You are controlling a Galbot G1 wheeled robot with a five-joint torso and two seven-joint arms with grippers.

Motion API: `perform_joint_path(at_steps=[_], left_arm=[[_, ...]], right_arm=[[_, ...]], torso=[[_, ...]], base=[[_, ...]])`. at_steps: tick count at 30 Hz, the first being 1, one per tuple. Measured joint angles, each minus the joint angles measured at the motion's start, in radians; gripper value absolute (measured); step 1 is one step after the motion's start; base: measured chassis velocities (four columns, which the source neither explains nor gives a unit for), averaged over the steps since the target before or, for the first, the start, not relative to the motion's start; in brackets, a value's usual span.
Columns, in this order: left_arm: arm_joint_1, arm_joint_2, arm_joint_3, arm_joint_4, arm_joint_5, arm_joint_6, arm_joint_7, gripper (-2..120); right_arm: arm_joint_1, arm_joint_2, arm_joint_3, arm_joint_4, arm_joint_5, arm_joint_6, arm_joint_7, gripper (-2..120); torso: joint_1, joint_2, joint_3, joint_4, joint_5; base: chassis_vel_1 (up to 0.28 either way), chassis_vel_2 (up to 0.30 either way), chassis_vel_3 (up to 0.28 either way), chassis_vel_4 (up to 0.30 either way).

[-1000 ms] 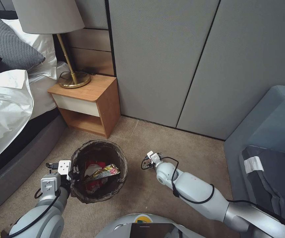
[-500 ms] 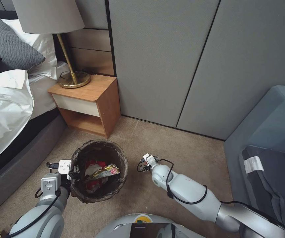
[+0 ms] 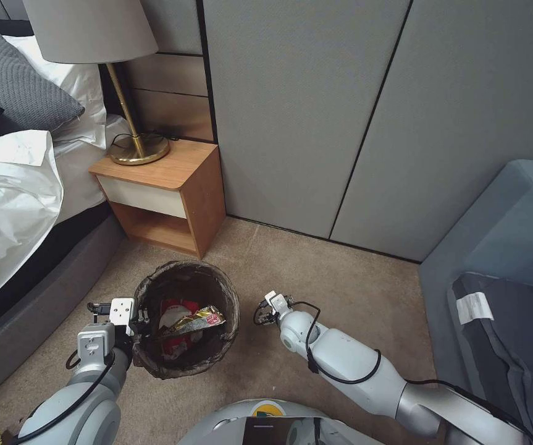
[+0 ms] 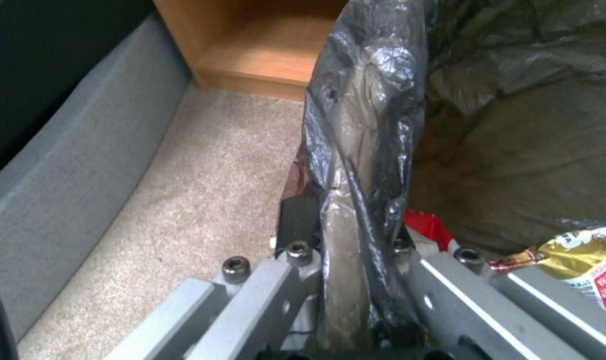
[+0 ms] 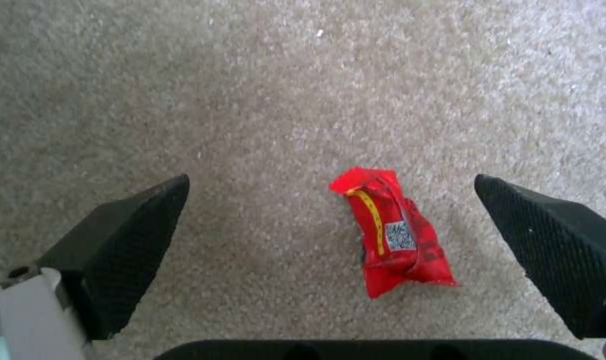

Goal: Pick up the trash bin, then pick up the garbage from the floor and place it into the trash bin.

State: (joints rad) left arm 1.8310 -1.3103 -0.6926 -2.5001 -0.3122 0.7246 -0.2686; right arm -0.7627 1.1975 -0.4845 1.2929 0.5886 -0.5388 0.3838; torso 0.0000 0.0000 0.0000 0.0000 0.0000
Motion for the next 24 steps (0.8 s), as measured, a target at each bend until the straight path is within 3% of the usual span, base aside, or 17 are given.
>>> perform_joint_path(at_steps=[24], left_arm=[[0.000,0.008,0.008,0.000,0.000,0.000,0.000,3]], right_arm=[[-0.042,0.009,0.057,-0.079,-0.035,0.025,-0.028,100]], torso=[[0.000,0.000,0.000,0.0000,0.0002]], base=[[0.000,0.000,0.000,0.000]])
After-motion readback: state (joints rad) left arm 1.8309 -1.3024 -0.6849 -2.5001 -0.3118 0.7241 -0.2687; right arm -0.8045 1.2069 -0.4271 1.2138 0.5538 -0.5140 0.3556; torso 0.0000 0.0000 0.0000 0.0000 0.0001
